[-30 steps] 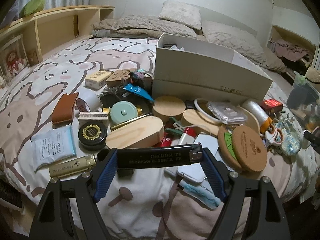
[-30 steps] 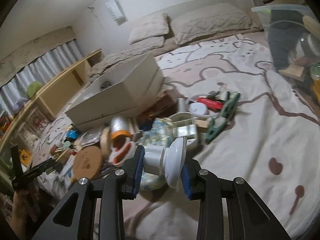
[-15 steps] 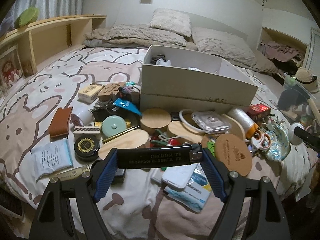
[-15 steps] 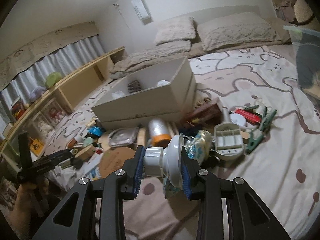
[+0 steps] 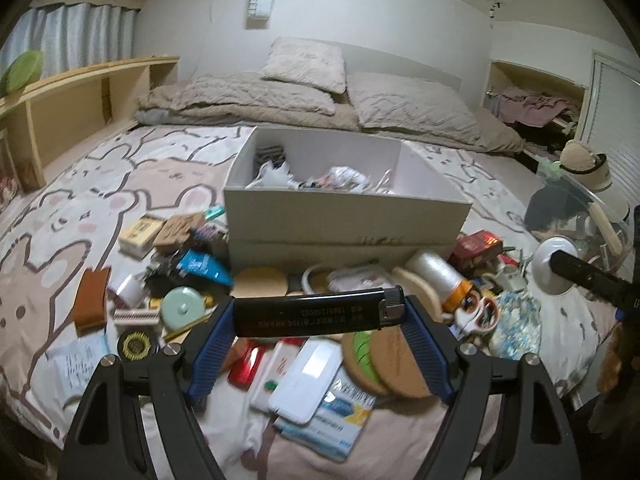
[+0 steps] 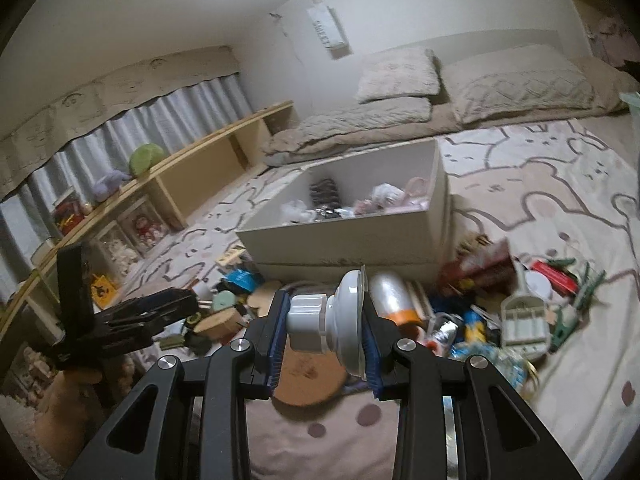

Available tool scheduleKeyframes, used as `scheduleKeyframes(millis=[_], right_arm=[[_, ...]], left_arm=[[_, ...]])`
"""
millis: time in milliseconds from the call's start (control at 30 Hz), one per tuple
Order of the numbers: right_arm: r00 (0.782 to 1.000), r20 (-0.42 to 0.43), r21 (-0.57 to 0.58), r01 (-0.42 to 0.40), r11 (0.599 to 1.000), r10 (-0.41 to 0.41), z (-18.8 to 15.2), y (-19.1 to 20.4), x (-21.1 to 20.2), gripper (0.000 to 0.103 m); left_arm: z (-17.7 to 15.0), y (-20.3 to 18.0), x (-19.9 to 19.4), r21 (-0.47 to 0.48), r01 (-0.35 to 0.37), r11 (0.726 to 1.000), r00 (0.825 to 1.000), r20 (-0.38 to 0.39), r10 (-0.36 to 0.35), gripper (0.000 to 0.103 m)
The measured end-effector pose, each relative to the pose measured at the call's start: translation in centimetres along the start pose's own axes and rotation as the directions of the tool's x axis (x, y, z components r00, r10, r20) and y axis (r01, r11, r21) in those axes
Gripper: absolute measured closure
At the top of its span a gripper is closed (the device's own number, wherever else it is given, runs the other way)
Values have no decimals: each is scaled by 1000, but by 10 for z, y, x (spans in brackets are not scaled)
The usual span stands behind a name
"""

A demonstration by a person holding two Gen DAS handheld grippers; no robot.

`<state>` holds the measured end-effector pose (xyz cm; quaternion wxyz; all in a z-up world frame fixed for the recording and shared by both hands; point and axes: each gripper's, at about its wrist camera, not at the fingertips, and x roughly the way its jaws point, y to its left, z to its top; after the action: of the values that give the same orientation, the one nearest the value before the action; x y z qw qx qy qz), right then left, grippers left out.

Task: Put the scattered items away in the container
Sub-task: 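Carry the lighter in left gripper while right gripper carries the holder over the white box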

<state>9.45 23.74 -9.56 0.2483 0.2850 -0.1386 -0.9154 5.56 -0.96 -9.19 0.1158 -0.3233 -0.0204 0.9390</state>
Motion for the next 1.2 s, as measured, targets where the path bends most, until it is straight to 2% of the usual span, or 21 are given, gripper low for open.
scheduleKeyframes(millis=[300, 500, 733, 1000, 1200], right_arm=[[998, 30, -36, -51, 998, 52, 28, 18, 7, 69], [997, 44, -43, -66, 997, 68, 46, 19, 12, 69], [994, 53, -21, -95, 995, 96, 70, 11, 22, 69], [991, 63, 19, -120, 993, 119, 96, -4, 32, 69], [993, 37, 20, -111, 994, 111, 106, -12, 46, 69]], left_arm=[[39, -13, 2, 31, 55, 998, 997, 52, -56, 22], [61, -22, 7, 56, 79, 995, 994, 76, -83, 22], [87, -22, 23, 41, 118, 992, 989, 88, -122, 22], [121, -6, 47, 7, 124, 992, 987, 99, -124, 22], [140, 3, 69, -1, 115, 993, 989, 89, -115, 22]])
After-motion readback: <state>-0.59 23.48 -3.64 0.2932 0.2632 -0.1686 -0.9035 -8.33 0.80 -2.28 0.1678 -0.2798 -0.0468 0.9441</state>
